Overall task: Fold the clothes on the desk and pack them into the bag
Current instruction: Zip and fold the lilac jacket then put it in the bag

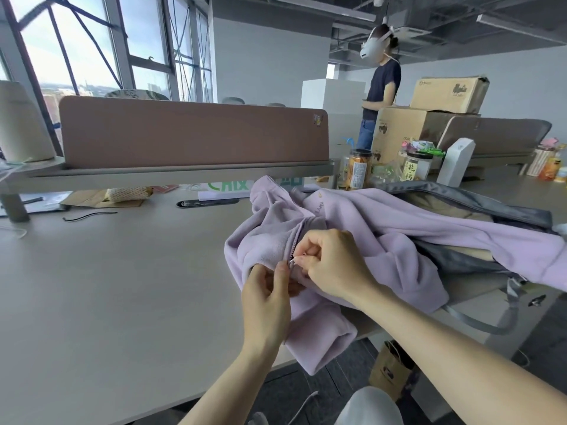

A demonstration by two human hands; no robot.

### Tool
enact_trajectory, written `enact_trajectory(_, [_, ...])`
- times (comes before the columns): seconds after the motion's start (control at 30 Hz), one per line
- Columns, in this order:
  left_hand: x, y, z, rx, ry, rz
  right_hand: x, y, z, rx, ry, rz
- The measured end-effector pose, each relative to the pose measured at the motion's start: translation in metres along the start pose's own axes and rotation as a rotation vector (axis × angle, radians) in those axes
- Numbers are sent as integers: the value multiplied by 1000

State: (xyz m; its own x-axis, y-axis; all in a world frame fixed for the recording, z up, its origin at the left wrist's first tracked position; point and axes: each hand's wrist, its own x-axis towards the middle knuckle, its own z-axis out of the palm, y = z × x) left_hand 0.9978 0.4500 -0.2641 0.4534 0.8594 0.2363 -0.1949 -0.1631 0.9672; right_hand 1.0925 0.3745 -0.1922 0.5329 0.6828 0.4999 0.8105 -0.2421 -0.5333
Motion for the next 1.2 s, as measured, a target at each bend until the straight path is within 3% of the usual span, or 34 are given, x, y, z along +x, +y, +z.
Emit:
enact_trajectory(0.37, [-3, 4, 5, 168, -55, 122, 2, 2, -2, -90, 3, -63])
enact_trajectory(0.6, [-5, 13, 0, 168, -155, 95, 0, 4, -5, -10, -17, -15])
enact_trajectory(0.8, [-5, 7, -1, 231, -109, 189, -6, -1, -7, 73, 17, 8])
enact_trajectory(0.9, [1, 10, -15, 293, -243, 254, 1, 5, -18, 79, -140, -111])
enact_trajectory(0.97, [14, 18, -29, 349, -442, 284, 14, 9, -32, 160, -264, -191])
enact_trajectory(1.07, [38, 35, -40, 479, -721, 349, 42, 2, -45, 68, -435, -381])
enact_trajectory(1.2, [73, 54, -46, 624, -798, 530, 78, -14, -41, -42, -813, -401])
